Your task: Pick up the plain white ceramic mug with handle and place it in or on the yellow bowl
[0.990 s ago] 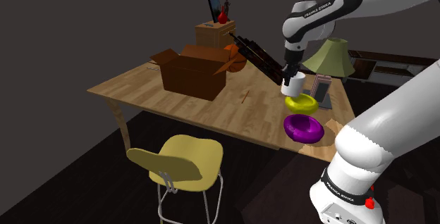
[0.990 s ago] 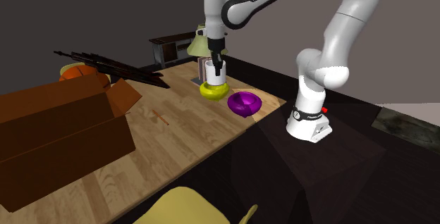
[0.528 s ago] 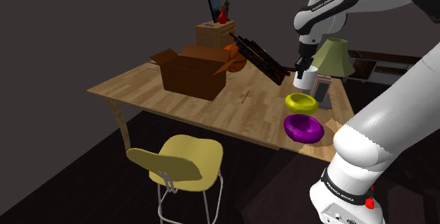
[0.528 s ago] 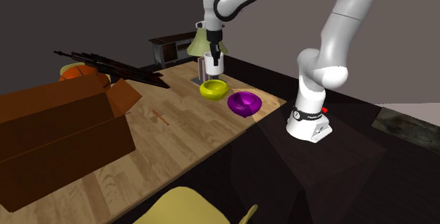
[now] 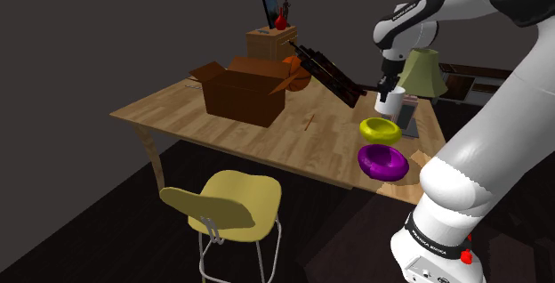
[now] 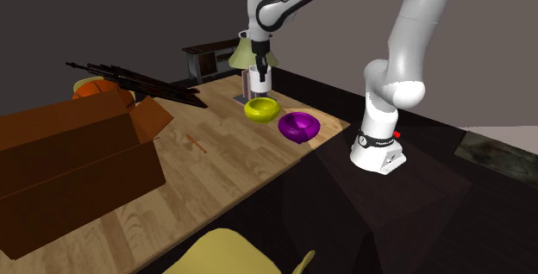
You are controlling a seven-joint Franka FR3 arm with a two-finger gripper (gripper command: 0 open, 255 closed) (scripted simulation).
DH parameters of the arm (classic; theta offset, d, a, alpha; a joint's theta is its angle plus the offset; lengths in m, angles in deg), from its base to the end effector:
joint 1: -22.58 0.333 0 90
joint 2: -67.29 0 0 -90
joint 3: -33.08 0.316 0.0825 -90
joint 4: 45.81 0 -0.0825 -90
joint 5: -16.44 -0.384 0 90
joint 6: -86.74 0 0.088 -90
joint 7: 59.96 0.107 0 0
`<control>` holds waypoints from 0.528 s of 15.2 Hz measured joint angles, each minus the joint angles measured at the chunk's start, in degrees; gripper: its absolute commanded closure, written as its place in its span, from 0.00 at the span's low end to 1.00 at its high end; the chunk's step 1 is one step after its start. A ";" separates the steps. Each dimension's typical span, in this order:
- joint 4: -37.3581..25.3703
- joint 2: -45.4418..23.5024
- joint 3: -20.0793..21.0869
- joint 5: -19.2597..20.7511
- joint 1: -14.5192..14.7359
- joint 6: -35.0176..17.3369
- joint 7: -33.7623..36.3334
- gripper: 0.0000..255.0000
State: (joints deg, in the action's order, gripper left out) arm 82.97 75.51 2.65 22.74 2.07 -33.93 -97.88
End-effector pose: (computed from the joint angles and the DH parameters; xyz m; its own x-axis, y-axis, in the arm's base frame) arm 0.3076 -0.3933 0.4164 0.9860 -0.1645 -0.0257 -0.1644 -0.9864 0.0068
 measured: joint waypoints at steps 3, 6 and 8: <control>1.21 -1.27 -0.26 -0.56 0.04 -2.36 -0.38 1.00; 2.71 -2.55 -0.60 -1.13 -0.01 -5.00 -0.95 1.00; 3.20 -3.61 -0.72 -1.70 0.05 -6.43 -1.31 1.00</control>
State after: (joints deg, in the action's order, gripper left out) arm 86.17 71.90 1.93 21.03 2.13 -40.37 -99.18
